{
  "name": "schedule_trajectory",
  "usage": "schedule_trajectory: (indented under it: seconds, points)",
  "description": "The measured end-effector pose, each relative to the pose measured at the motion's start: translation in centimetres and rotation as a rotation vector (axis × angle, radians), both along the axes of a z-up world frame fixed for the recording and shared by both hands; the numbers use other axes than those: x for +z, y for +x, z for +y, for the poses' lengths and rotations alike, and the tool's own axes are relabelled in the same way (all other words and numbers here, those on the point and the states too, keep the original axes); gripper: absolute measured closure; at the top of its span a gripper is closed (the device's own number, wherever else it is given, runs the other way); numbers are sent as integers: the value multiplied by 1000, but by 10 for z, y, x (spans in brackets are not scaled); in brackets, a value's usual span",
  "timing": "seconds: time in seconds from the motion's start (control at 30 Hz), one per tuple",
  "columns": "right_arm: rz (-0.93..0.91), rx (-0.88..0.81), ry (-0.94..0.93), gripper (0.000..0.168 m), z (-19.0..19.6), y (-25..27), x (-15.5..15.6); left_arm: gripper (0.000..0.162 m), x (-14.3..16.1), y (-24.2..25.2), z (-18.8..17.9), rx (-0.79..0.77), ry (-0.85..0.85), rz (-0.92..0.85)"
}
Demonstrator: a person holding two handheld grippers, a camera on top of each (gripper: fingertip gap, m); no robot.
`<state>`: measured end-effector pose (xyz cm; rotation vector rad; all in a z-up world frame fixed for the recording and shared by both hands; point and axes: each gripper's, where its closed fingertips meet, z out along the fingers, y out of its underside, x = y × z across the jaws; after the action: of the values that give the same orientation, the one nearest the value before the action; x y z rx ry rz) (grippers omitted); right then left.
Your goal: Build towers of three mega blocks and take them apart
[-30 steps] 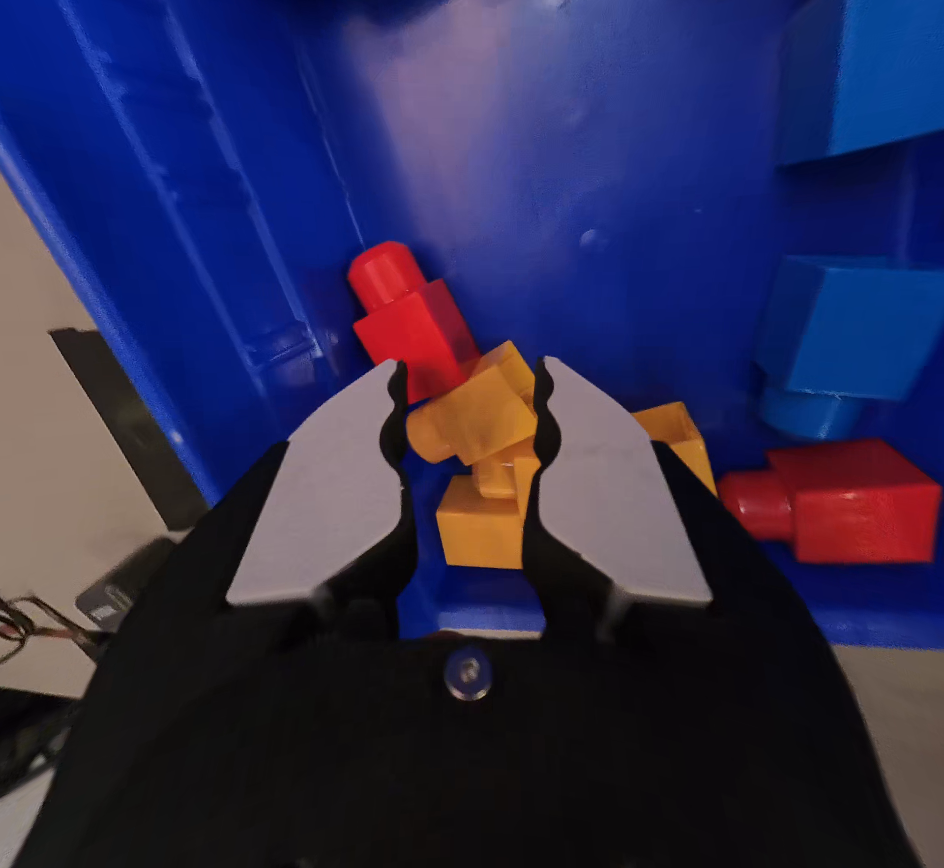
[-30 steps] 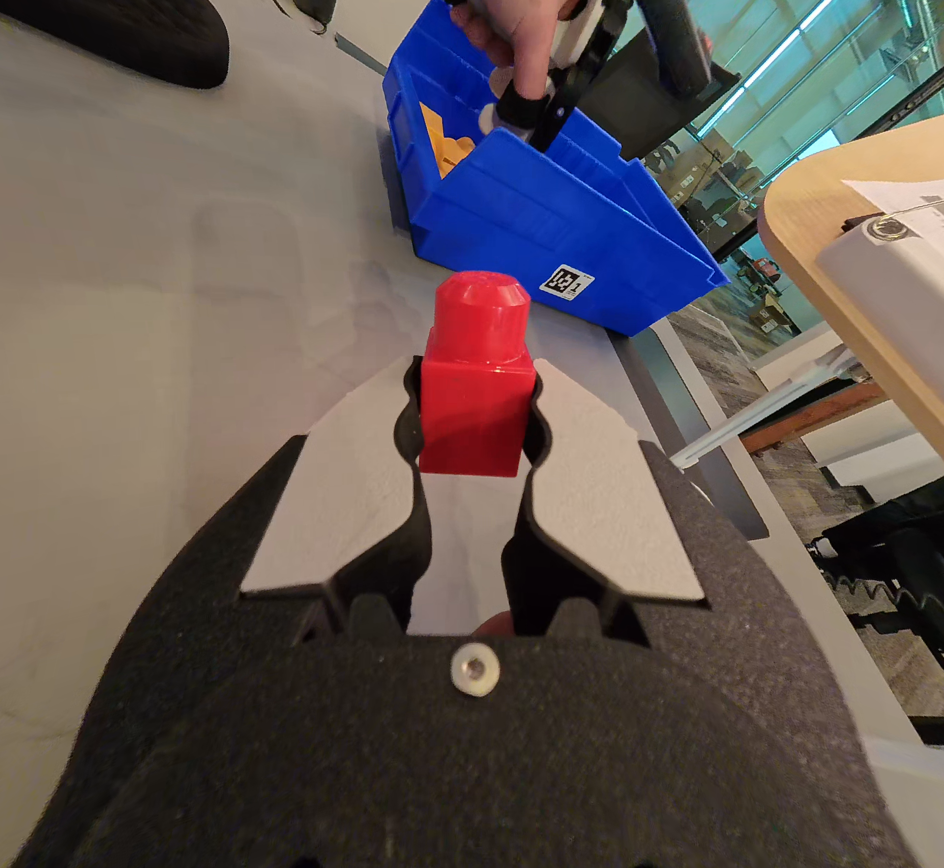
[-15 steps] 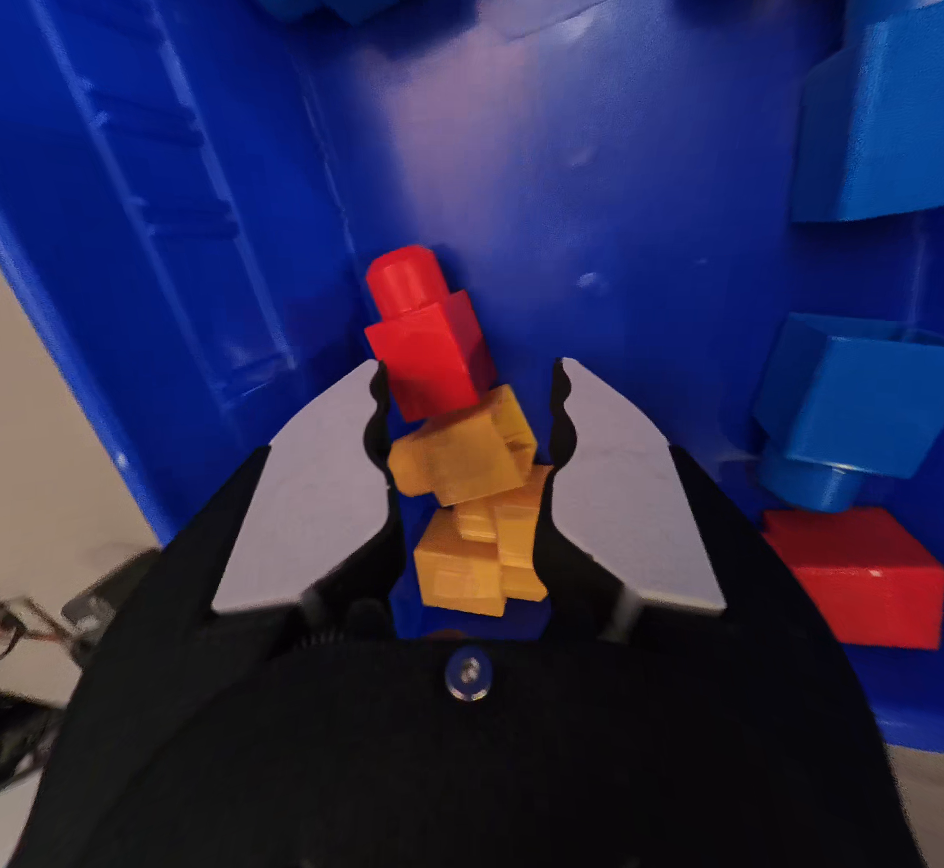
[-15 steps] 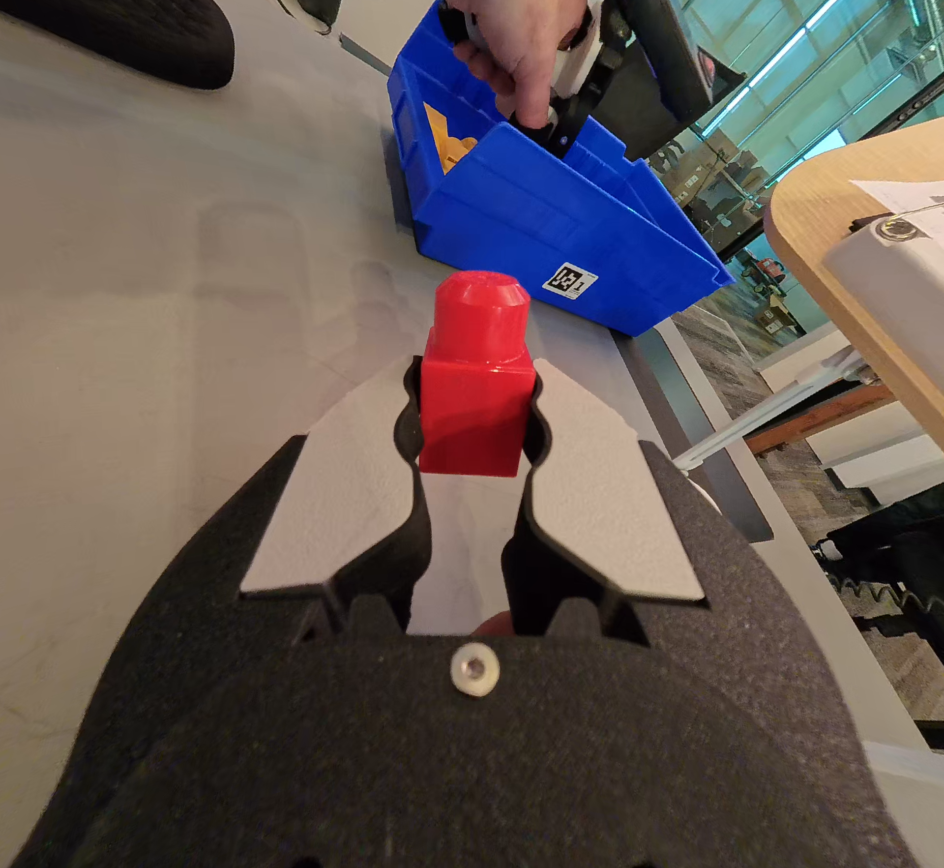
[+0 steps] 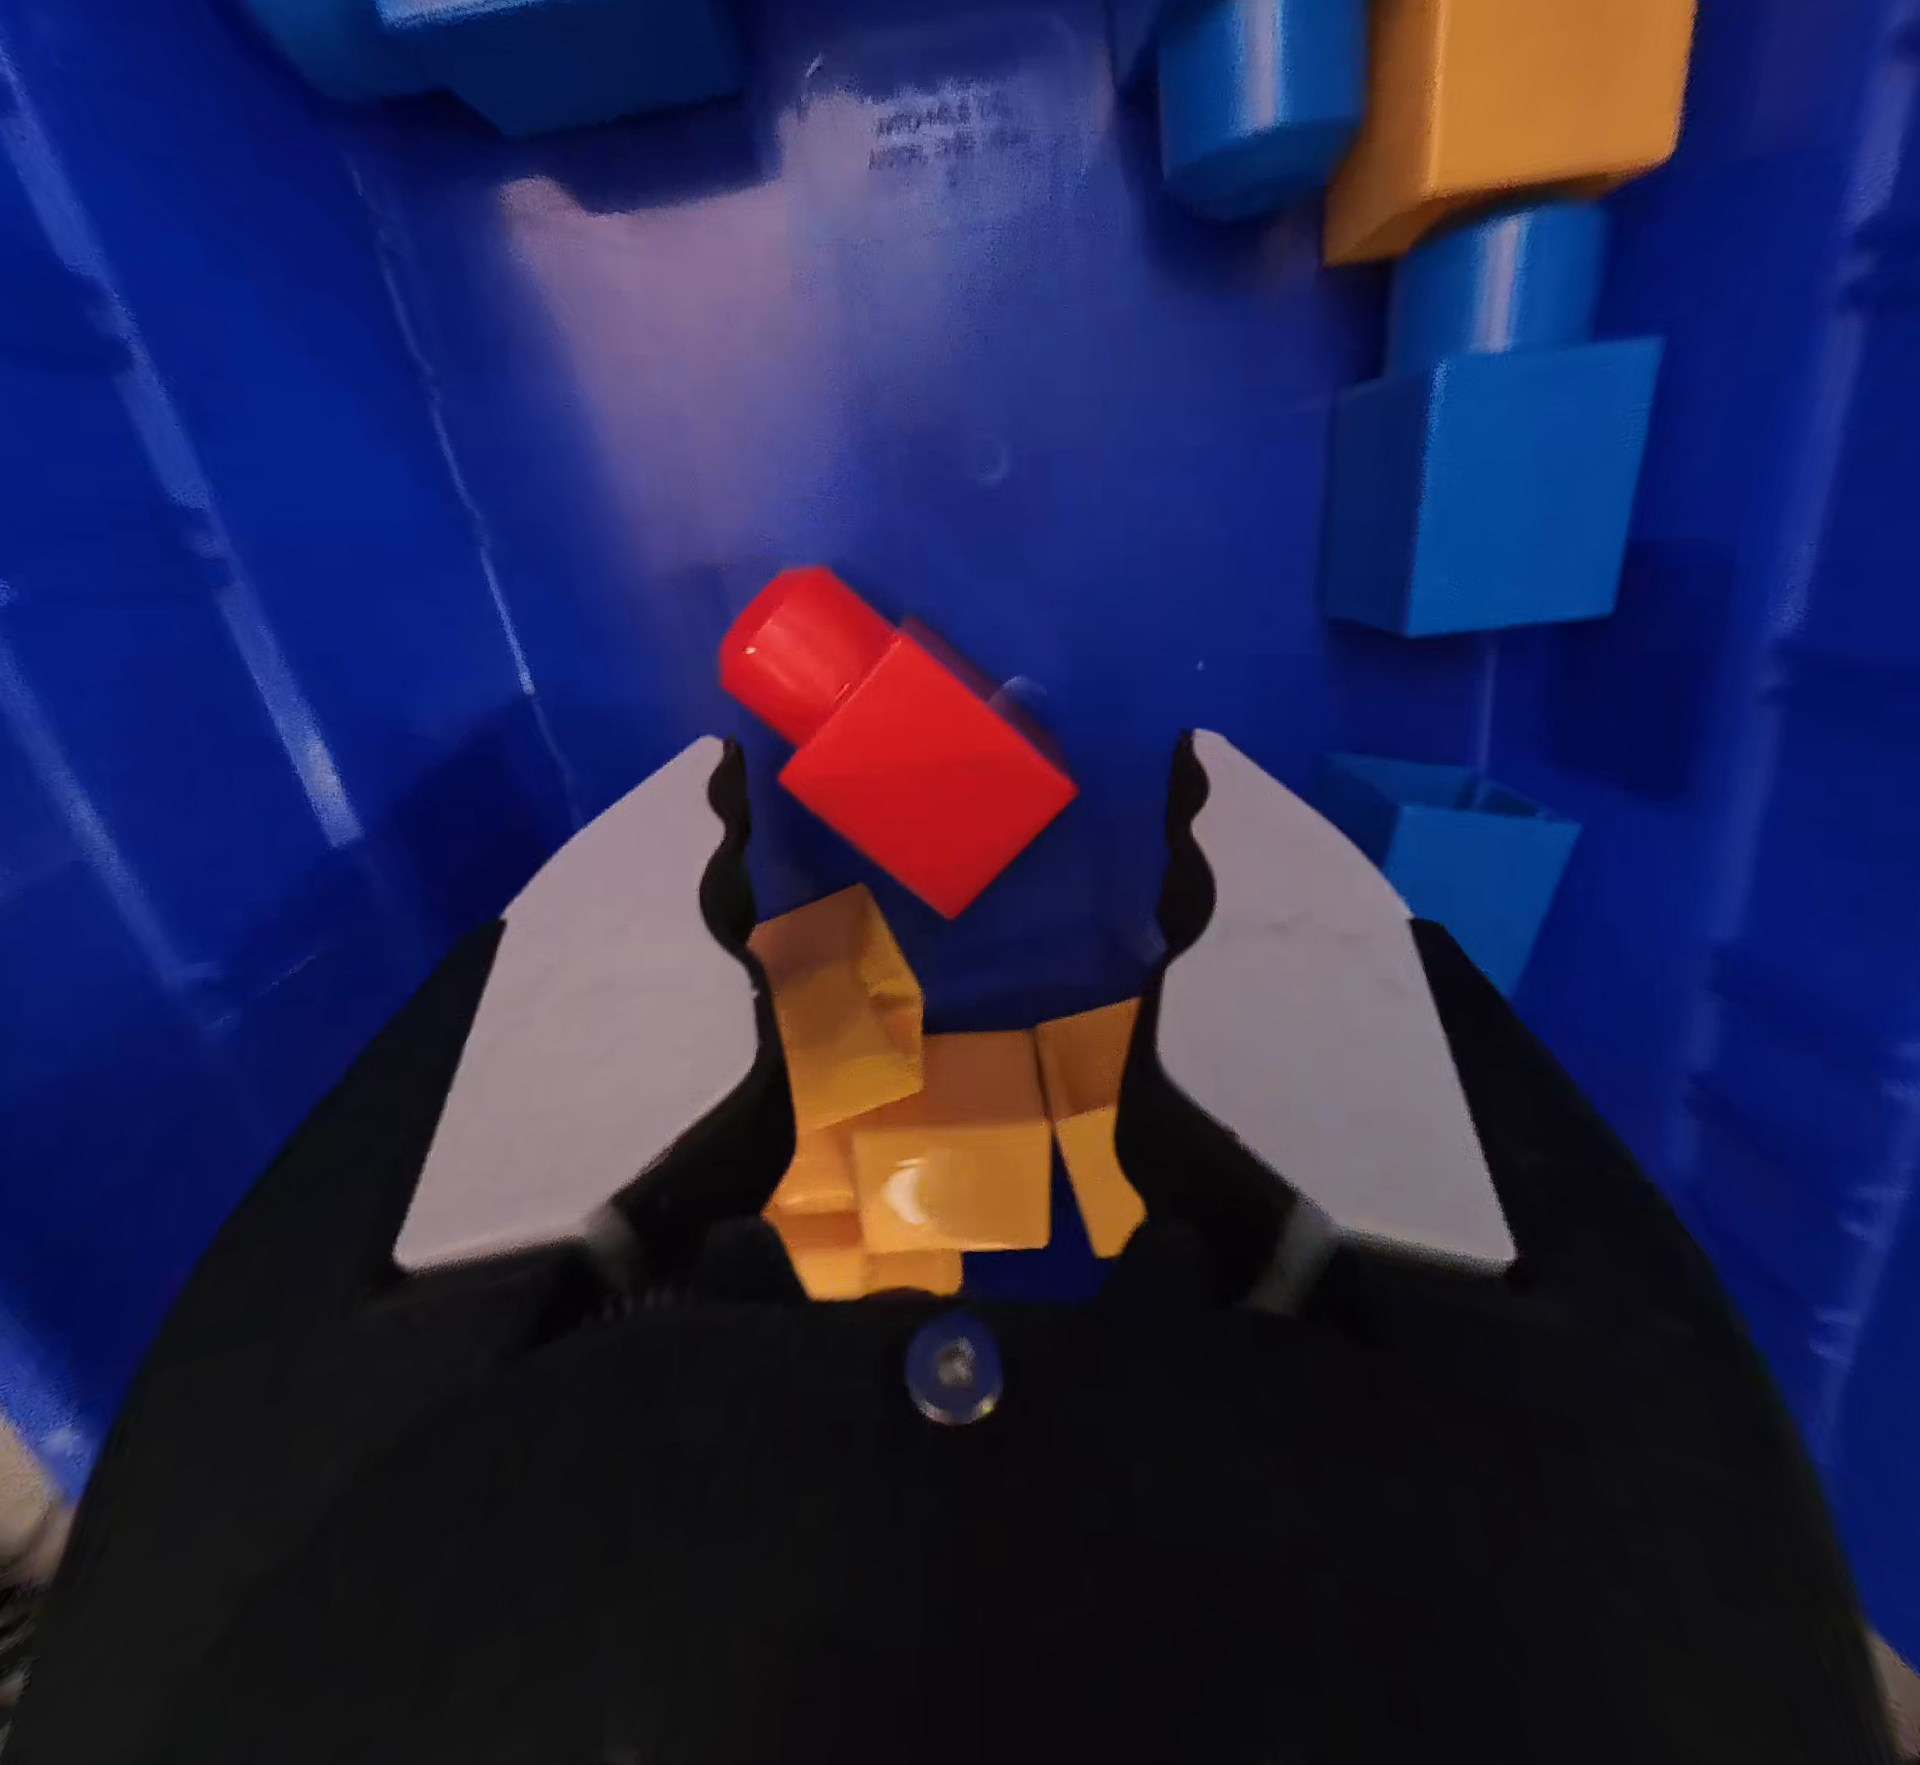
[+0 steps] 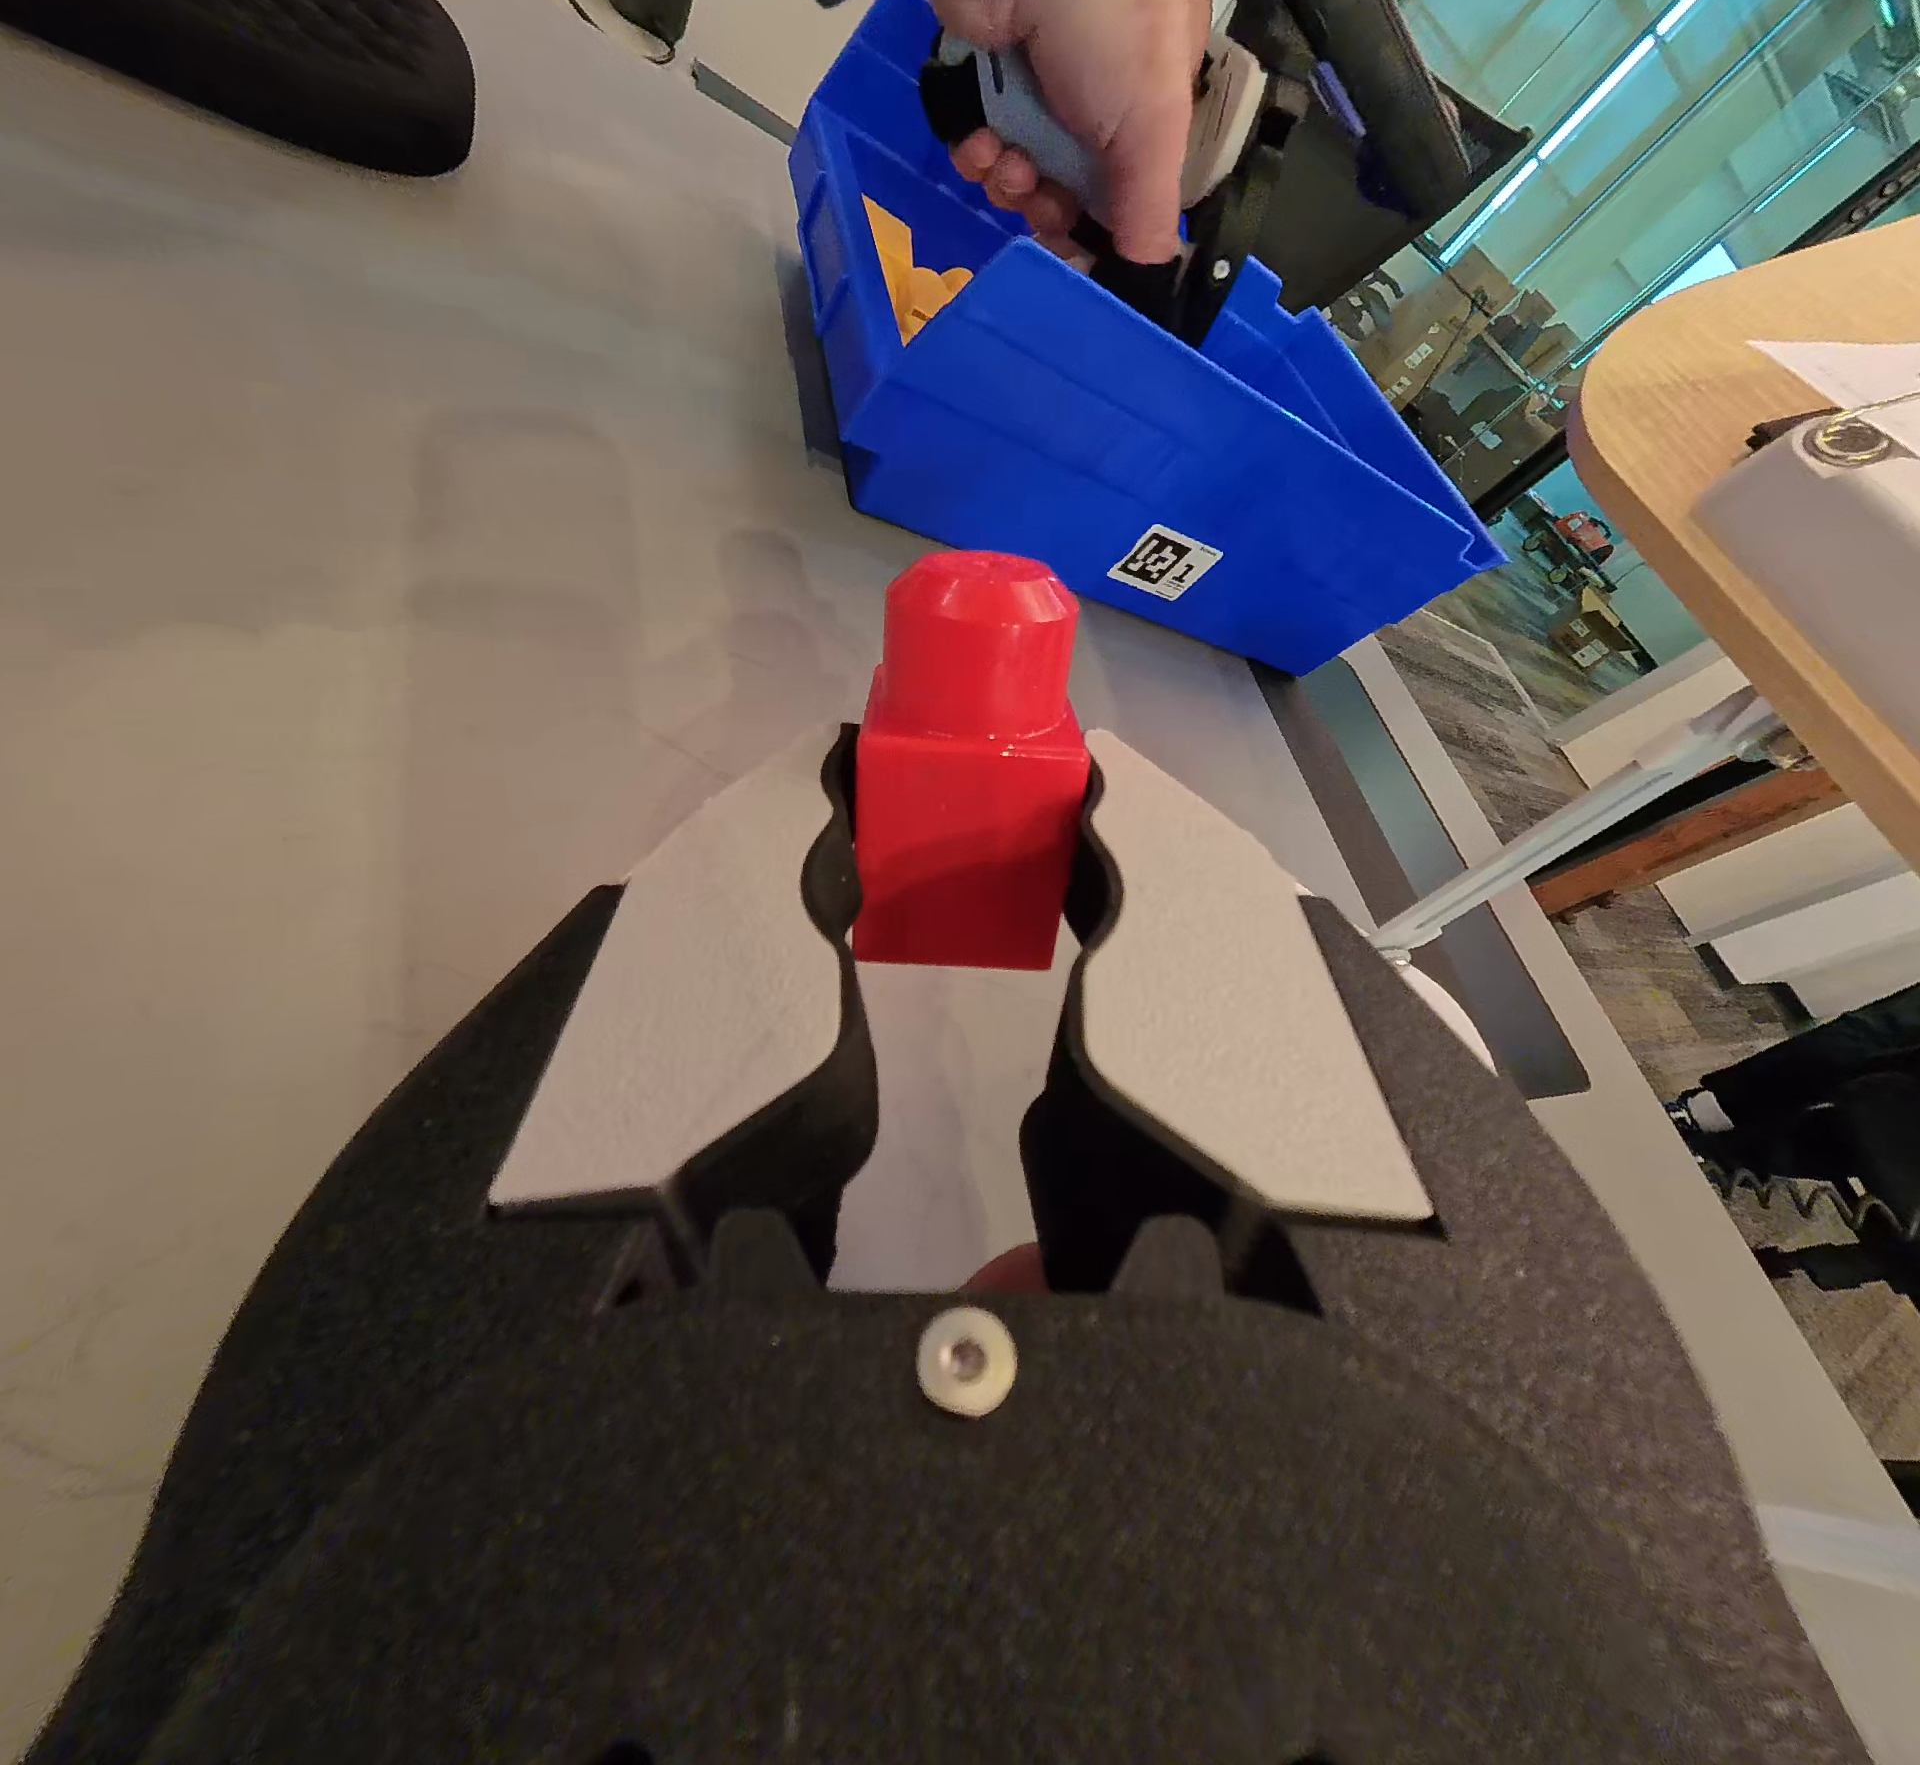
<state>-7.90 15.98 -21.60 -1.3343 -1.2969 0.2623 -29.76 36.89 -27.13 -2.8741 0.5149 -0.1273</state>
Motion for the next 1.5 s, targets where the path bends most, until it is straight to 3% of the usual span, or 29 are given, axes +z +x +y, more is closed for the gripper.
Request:
schedule_trajectory:
  seconds: [0.07, 0.13, 0.23, 0.37, 0.53, 0.6, 0.73, 0.87, 1.17, 1.5]
  points:
    - [1, -1, -3, 132, 0, 0, 0, 88, -2, 4, 2, 68, -43, -80]
    - [1, -1, -3, 132, 0, 0, 0, 92, -7, -3, 3, 97, -75, -50]
    - [1, -1, -5, 132, 0, 0, 0, 116, -11, -5, 3, 106, -103, -45]
    - [7, -1, -16, 132, 1, 1, 0, 117, -4, -2, 7, 67, -40, -51]
    - [69, 15, -113, 132, 2, 1, 1, 118, 62, 33, 1, -21, 247, -318]
    - [109, 32, -178, 133, 1, 1, 2, 118, 105, 62, -15, -113, 404, -524]
    - [170, 74, -254, 133, 0, 2, 7, 119, 167, 107, -67, -280, 639, -786]
    - [234, 133, -320, 133, -5, 2, 14, 119, 190, 161, -124, -471, 735, -991]
    - [377, 312, -513, 133, -16, 5, 30, 120, 171, 255, -197, -812, 745, -1155]
    - [509, 445, -664, 132, -20, 13, 44, 120, 163, 269, -210, -854, 716, -1258]
